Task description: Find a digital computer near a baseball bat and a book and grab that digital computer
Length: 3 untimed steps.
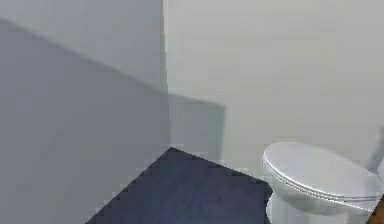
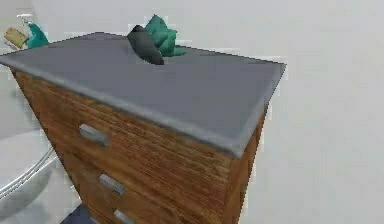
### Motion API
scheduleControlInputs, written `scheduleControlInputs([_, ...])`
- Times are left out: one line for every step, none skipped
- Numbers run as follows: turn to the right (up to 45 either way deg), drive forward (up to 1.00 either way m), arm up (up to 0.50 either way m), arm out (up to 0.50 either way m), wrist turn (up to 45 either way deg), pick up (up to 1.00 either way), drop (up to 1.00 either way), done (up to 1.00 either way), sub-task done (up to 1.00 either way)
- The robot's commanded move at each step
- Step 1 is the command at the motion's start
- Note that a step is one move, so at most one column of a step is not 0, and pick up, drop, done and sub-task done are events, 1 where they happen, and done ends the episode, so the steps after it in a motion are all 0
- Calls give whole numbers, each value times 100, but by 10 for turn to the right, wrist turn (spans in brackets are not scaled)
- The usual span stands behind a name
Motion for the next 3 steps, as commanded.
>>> scheduleControlInputs([-450, 0, 0, 0, 0, 0, 0, 0, 0])
scheduleControlInputs([-450, 0, 0, 0, 0, 0, 0, 0, 0])
scheduleControlInputs([-450, 0, 0, 0, 0, 0, 0, 0, 0])
